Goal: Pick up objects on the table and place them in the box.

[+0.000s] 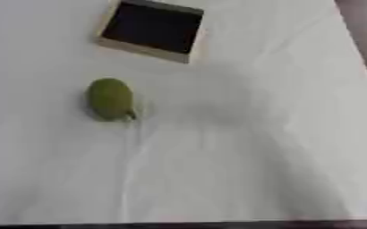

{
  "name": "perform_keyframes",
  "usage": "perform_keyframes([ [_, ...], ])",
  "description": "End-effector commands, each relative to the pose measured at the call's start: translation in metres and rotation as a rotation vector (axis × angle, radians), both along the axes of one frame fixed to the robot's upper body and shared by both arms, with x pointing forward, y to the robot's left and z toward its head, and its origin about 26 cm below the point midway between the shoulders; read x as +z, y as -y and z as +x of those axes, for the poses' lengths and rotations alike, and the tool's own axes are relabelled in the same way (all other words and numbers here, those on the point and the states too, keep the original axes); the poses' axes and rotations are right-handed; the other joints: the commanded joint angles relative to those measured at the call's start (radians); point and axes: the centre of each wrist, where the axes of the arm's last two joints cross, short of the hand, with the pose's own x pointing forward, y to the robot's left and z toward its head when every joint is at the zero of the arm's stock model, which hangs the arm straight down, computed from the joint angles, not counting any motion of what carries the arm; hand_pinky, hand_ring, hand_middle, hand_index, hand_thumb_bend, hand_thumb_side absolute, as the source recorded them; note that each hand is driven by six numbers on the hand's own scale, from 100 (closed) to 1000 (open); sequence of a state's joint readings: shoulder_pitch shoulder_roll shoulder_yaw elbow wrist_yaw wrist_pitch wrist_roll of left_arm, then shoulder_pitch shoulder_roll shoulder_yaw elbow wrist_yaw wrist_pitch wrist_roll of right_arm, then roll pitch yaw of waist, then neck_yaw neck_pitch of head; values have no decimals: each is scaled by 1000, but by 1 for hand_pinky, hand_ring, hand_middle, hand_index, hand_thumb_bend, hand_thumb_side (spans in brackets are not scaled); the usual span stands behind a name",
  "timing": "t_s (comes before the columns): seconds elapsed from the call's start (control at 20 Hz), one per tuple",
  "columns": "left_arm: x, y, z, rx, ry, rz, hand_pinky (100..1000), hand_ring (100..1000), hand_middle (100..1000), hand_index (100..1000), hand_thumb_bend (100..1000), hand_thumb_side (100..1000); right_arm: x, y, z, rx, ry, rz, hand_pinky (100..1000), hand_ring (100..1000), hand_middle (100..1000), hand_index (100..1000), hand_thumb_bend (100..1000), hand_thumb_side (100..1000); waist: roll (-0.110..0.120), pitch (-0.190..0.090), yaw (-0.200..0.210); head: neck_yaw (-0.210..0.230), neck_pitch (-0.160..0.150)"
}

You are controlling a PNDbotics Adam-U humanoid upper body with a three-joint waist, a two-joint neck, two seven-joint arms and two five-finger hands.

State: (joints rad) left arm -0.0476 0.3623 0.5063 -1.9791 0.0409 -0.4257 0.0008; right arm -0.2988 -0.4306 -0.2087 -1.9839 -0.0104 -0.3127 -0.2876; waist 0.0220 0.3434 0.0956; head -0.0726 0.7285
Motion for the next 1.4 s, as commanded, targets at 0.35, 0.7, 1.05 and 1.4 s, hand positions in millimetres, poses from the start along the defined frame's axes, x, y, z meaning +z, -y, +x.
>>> perform_keyframes([
  [0.35, 38, 4, 11, -104, 32, 434, 788, 701, 744, 865, 100, 427, 10, 4, -4, 3, 29, -63, 784, 729, 601, 759, 100, 503, 8, -24, -9, -3, 11],
  [0.7, 46, 2, 31, -183, -63, 736, 826, 750, 794, 899, 100, 334, 9, 3, -4, 9, 23, -70, 784, 730, 601, 760, 100, 505, 12, -25, -19, 5, 12],
  [1.05, 56, 17, 54, -279, -124, 953, 838, 764, 806, 902, 100, 330, 10, 2, -4, 23, 20, -74, 785, 730, 601, 761, 100, 504, 12, -30, -28, 12, 12],
  [1.4, 77, 49, 73, -405, -64, 1026, 839, 768, 814, 906, 100, 332, 9, 0, -3, 38, 15, -74, 785, 730, 602, 761, 100, 507, 12, -35, -36, 18, 12],
])
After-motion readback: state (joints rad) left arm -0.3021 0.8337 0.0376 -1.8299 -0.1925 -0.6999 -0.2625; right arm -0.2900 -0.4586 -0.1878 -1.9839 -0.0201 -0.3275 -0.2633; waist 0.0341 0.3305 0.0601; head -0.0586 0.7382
